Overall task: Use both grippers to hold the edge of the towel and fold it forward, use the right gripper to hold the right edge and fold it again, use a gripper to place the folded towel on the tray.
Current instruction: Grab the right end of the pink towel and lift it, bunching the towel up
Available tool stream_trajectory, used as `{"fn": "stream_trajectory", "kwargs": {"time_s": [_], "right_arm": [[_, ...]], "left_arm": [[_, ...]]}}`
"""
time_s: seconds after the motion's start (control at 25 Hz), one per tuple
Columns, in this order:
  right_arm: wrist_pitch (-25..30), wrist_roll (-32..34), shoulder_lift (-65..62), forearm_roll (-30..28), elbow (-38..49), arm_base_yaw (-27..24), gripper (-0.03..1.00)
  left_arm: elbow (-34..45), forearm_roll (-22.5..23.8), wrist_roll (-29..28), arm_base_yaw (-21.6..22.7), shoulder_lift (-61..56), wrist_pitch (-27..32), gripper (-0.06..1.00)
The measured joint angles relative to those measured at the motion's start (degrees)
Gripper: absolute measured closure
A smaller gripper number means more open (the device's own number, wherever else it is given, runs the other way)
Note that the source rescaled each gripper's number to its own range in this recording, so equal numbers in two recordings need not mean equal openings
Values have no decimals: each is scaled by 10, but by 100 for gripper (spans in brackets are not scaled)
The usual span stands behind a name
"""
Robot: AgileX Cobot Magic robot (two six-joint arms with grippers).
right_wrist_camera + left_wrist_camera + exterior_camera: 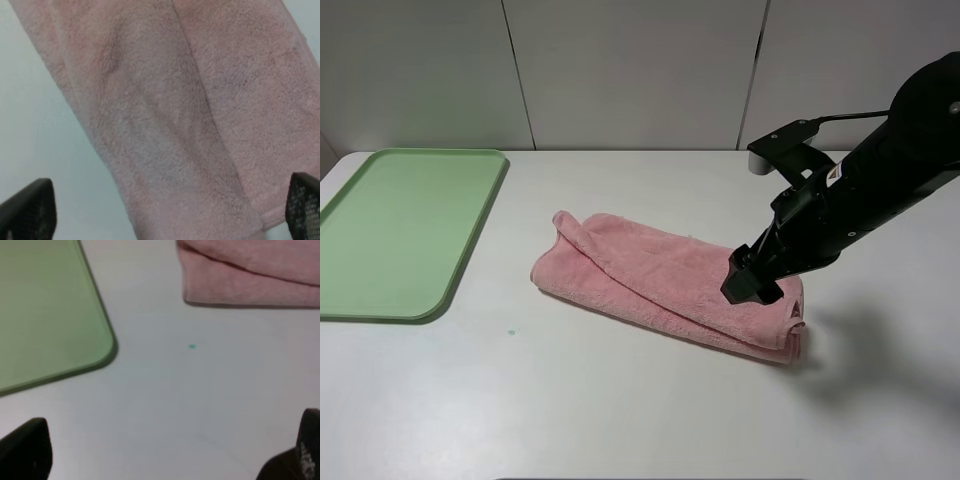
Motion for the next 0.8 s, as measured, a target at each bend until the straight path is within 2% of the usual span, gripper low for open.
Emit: {"fn": "stream_trajectory", "kwargs": {"time_s": [0.52,0.64,0.8], "right_arm": [[-1,-6,0,12,0,0,-3],[-1,-6,0,21,0,0,-3],[-1,-6,0,50,0,0,-3]], "left_arm": [[0,0,0,233,0,0,-4],[0,0,0,261,0,0,-4],[0,0,0,267,0,-1,-4]]}}
